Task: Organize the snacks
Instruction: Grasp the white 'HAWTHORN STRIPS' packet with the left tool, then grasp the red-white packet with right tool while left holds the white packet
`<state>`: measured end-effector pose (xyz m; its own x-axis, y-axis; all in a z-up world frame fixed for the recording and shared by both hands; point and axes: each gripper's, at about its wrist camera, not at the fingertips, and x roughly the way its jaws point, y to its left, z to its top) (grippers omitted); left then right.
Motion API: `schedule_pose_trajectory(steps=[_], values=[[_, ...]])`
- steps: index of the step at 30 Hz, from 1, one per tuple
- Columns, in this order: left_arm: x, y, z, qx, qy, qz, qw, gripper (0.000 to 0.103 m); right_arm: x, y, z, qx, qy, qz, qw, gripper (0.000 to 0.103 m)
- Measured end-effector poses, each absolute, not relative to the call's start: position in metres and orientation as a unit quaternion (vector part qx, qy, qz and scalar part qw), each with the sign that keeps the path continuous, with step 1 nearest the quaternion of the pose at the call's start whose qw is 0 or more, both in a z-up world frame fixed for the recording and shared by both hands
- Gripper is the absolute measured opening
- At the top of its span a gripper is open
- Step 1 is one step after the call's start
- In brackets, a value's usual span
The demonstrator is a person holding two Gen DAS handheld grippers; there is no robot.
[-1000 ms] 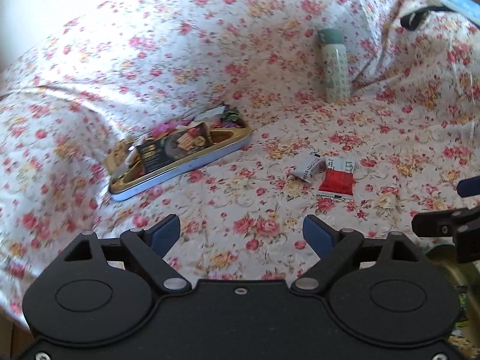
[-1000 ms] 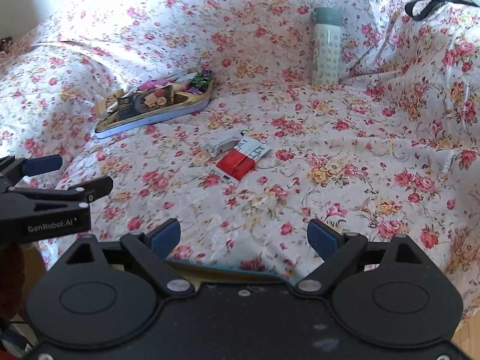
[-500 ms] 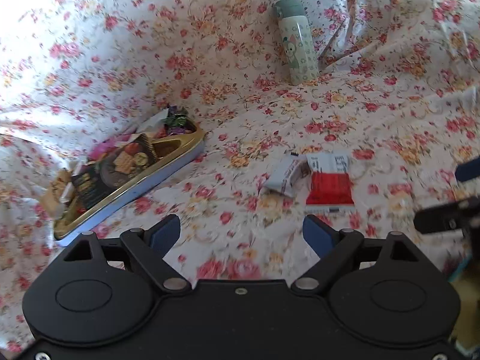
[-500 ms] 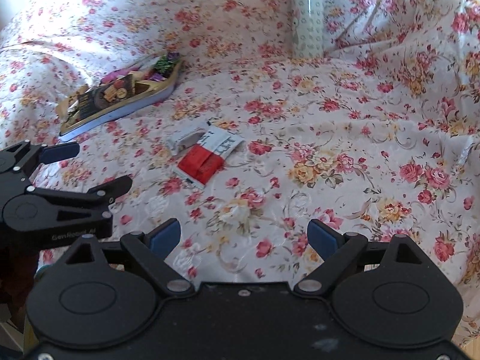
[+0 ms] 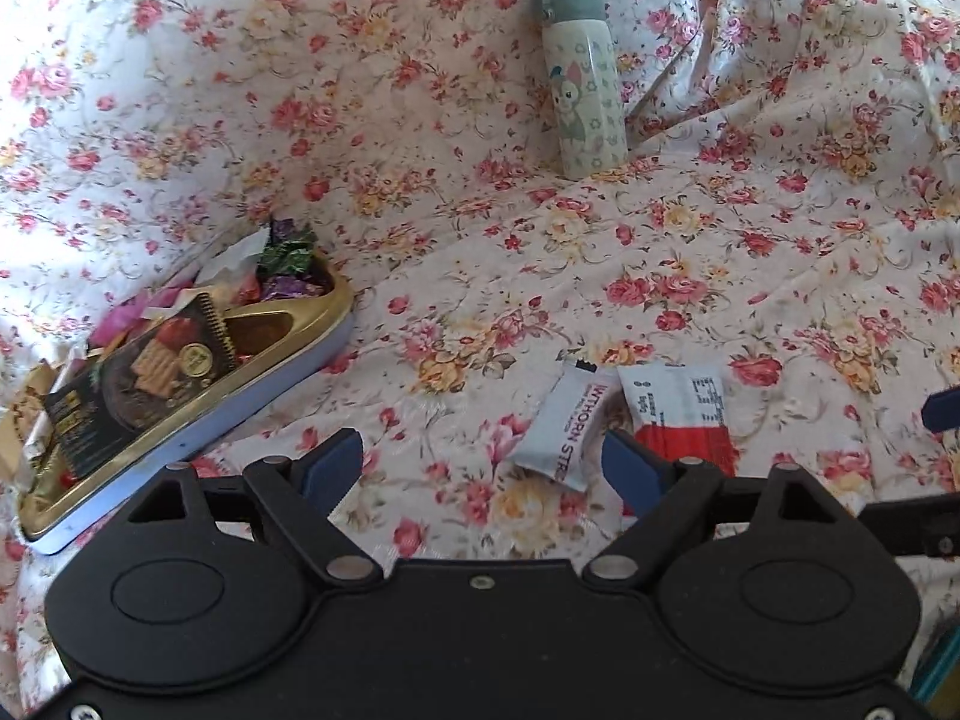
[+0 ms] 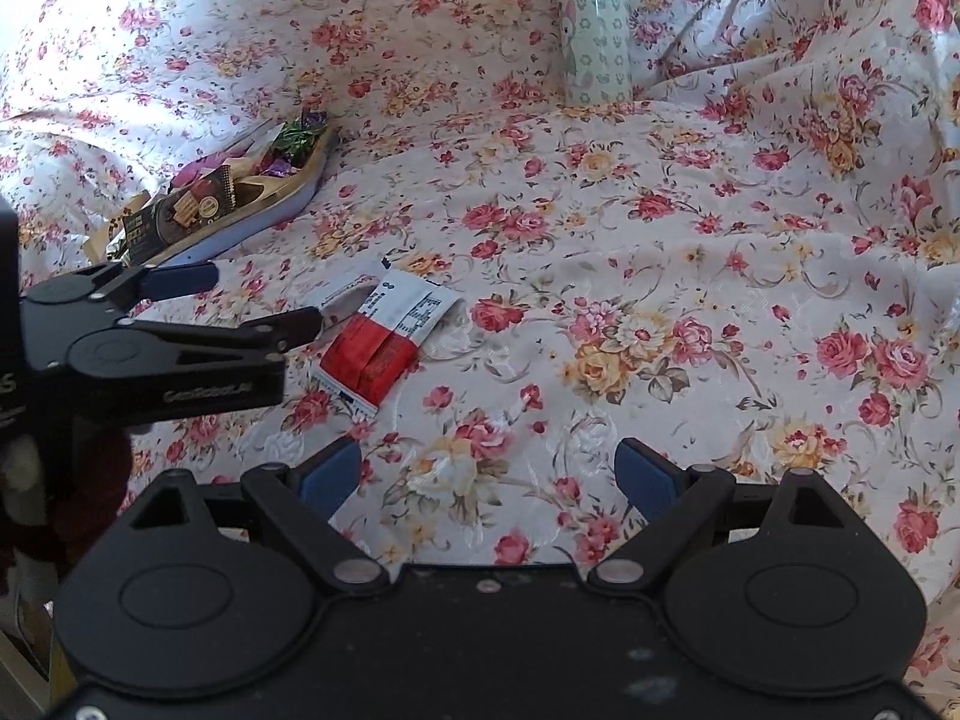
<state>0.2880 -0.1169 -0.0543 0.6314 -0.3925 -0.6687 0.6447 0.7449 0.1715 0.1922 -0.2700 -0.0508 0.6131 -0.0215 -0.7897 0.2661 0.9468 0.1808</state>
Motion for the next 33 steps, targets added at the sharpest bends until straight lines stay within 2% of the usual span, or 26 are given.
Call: schedule_pose_trajectory(steps=[2,6,10,12,13,16,33], values=[[0.293,-0.121,-0.057,0.201,0.316,-0.298,0.878,0.078,0.193,-0.271,-0.052,0.145,0.432,-0.081,0.886,0.096],[0.299,-0.128,-0.063,0.205,0.321,-0.305,0.873,0.075,0.193,-0.274,-0.053,0.152,0.431,-0.081,0.886,0.096],[0.301,-0.136,-0.065,0.199,0.328,-0.318,0.867,0.066,0.193,-0.276,-0.053,0.157,0.429,-0.081,0.886,0.096],[0.303,-0.138,-0.065,0.19,0.334,-0.321,0.866,0.06,0.193,-0.276,-0.053,0.158,0.428,-0.081,0.886,0.096],[0.304,-0.138,-0.064,0.181,0.34,-0.327,0.863,0.051,0.192,-0.276,-0.053,0.159,0.428,-0.082,0.886,0.096],[0.306,-0.138,-0.063,0.164,0.351,-0.327,0.862,0.041,0.192,-0.274,-0.052,0.16,0.427,-0.081,0.886,0.096],[0.308,-0.048,-0.064,0.12,0.389,-0.2,0.891,0.042,0.195,-0.261,-0.049,0.139,0.424,-0.077,0.892,0.096]])
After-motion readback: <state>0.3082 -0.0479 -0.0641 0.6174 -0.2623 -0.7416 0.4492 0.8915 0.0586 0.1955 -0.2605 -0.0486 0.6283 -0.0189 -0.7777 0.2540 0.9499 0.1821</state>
